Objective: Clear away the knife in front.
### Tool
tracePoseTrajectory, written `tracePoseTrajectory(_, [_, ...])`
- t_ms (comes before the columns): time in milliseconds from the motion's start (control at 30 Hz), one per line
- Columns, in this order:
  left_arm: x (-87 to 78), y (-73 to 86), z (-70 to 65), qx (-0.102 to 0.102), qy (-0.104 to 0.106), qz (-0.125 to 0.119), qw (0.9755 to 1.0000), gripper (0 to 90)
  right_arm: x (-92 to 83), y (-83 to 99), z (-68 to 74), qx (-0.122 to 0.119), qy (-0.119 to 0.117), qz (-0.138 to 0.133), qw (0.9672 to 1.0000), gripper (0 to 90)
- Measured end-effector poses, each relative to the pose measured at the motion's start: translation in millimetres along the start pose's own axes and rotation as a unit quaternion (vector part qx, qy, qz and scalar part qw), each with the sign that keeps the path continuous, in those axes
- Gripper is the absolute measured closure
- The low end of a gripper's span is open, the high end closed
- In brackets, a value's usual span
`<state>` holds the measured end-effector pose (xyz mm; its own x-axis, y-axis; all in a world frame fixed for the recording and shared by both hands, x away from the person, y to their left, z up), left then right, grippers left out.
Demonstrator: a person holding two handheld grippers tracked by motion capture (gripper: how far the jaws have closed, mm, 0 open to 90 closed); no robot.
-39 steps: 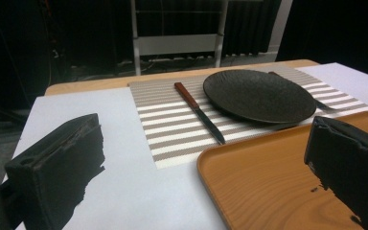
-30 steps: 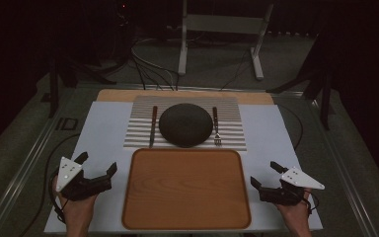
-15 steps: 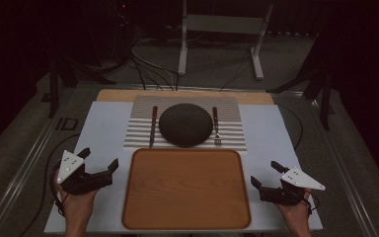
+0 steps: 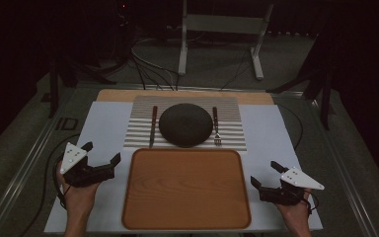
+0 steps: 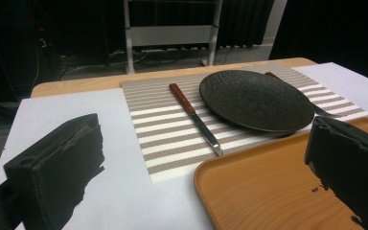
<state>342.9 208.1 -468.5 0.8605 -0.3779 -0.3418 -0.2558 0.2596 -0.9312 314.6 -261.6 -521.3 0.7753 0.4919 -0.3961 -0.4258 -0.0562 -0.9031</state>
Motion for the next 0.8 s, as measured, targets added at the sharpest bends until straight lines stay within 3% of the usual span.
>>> tracePoseTrajectory(800, [21.3,-7.1,6.3,-0.005,0.008,0.009,0.9999,0.2,-0.1,0.6,0.5,-0.002,-0.001,0.002,1.0,7.8])
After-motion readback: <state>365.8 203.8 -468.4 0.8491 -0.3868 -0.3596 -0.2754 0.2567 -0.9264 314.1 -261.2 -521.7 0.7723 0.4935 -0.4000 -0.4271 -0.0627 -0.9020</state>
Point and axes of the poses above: each handheld gripper's, and its own axes: x roughly forward along the jaws, y roughly out of its underside, z roughly to its left, the point moved 10 cm from there along x, roughly forward along the jaws, and after that the axes turned 12 degrees about x, right-handed, at the moved point
